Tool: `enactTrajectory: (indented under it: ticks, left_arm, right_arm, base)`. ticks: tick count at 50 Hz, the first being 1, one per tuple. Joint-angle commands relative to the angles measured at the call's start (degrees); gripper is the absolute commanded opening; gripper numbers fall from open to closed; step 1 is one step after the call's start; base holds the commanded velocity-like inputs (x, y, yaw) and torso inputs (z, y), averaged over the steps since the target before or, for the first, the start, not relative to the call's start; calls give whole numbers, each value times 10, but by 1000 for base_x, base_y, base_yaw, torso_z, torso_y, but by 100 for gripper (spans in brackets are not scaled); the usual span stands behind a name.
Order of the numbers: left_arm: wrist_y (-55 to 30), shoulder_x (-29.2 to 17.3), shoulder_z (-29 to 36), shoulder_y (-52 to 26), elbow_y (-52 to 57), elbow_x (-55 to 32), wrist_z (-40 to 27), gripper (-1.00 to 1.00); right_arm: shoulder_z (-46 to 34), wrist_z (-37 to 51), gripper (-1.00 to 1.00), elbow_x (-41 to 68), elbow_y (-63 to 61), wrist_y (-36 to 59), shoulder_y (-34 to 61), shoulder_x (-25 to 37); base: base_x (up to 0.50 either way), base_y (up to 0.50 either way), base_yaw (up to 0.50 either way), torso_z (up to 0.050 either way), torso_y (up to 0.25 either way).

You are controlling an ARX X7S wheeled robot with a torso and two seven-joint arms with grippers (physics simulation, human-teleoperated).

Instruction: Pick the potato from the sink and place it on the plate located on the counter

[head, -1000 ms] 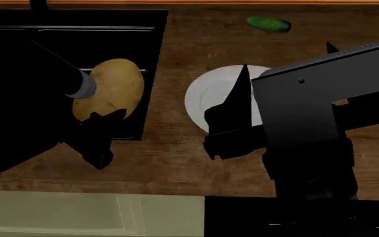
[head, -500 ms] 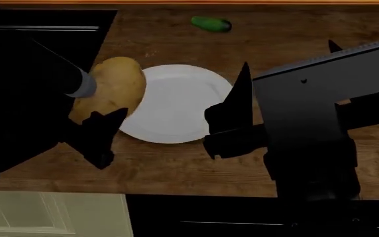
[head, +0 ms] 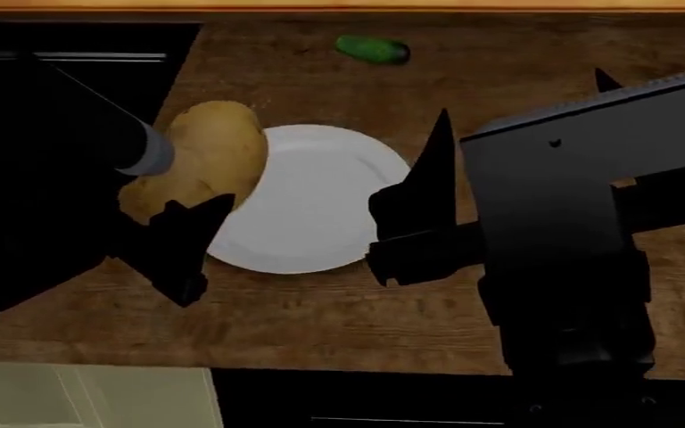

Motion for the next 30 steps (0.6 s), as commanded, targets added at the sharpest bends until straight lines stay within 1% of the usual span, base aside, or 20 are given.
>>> enactTrajectory:
  ticks: [1, 10, 23, 30]
  left_arm:
    - [32, 7, -13, 20, -17, -22, -23, -100]
    - [33, 6, -13, 21, -16, -23, -22, -100]
    - [34, 6, -12, 21, -15, -22, -22, -100]
    - [35, 6, -12, 21, -18, -23, -22, -100]
  right_arm:
    - [-4, 7, 100, -10, 20, -18, -21, -4]
    - [-10, 9, 100, -13, 21, -23, -22, -2]
    - [-9, 8, 100, -14, 20, -24, -24, -2]
    - [-8, 8, 100, -15, 20, -26, -24, -2]
  base:
    - [355, -199, 0, 0, 0]
    - [360, -191, 0, 0, 2]
    - [390, -5, 0, 0, 2]
    - [0, 0, 0, 0, 2]
